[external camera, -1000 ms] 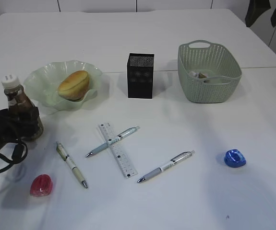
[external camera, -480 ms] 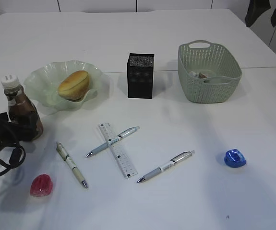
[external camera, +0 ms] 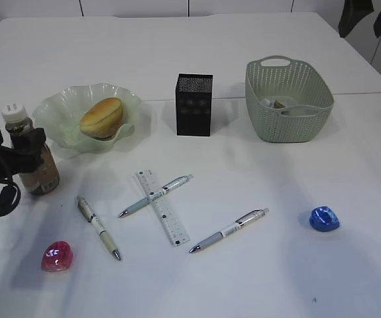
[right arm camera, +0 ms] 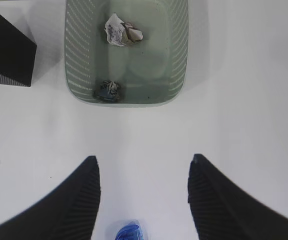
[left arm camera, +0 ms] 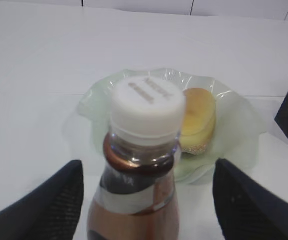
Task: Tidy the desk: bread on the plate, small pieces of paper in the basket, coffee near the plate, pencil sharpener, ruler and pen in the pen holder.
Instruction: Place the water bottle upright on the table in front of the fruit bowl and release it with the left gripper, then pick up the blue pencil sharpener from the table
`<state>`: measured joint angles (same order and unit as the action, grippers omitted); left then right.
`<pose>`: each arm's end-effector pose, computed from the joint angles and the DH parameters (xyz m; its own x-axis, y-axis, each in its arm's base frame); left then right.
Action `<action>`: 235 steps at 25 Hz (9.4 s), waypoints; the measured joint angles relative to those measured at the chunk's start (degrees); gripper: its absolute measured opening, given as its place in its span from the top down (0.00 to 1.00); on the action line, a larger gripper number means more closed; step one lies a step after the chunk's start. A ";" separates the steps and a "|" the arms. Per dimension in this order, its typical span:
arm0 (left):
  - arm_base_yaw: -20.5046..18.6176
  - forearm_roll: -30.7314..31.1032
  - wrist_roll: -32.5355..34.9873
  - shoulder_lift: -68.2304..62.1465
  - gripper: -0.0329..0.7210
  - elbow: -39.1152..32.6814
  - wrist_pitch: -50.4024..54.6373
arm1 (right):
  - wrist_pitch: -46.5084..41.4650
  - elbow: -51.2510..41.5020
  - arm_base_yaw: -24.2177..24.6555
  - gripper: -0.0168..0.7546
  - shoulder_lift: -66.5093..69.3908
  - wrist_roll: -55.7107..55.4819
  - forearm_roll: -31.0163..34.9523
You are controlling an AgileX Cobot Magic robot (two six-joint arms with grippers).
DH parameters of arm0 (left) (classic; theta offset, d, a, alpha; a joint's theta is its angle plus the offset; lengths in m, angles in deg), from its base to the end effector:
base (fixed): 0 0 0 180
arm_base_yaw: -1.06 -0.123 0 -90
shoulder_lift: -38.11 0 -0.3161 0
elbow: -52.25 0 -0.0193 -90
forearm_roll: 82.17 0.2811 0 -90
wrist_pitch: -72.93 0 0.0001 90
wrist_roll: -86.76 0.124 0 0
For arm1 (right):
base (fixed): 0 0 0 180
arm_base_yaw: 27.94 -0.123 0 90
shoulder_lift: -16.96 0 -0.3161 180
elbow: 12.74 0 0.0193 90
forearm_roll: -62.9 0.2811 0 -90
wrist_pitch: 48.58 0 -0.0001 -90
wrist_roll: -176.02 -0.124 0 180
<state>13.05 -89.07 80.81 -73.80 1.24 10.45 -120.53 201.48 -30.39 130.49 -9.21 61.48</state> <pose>0.3355 -0.0577 0.1304 -0.1944 -0.1204 -0.9735 0.0742 0.9878 -0.1369 0.4581 0.0167 0.3752 -0.8755 0.0461 -0.4810 0.0418 0.9989 0.0196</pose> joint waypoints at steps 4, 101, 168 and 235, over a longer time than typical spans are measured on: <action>0.00 0.37 2.03 2.79 0.20 -0.21 4.26 | 0.00 0.00 0.00 0.40 0.00 0.00 0.00; -17.97 -5.35 10.05 52.97 0.31 25.08 130.48 | 0.55 -31.63 -5.88 0.40 -11.94 -0.68 5.45; -17.97 -5.48 9.92 53.09 0.31 25.08 131.86 | 7.61 -31.96 -5.88 0.26 10.79 -1.87 1.41; -17.97 -5.59 9.92 53.09 0.31 25.08 131.91 | 8.78 -31.96 -5.88 0.27 13.68 -1.66 2.47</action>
<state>-4.91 -94.66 90.73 -20.72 26.32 142.36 -111.75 169.52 -36.27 144.17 -10.87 63.95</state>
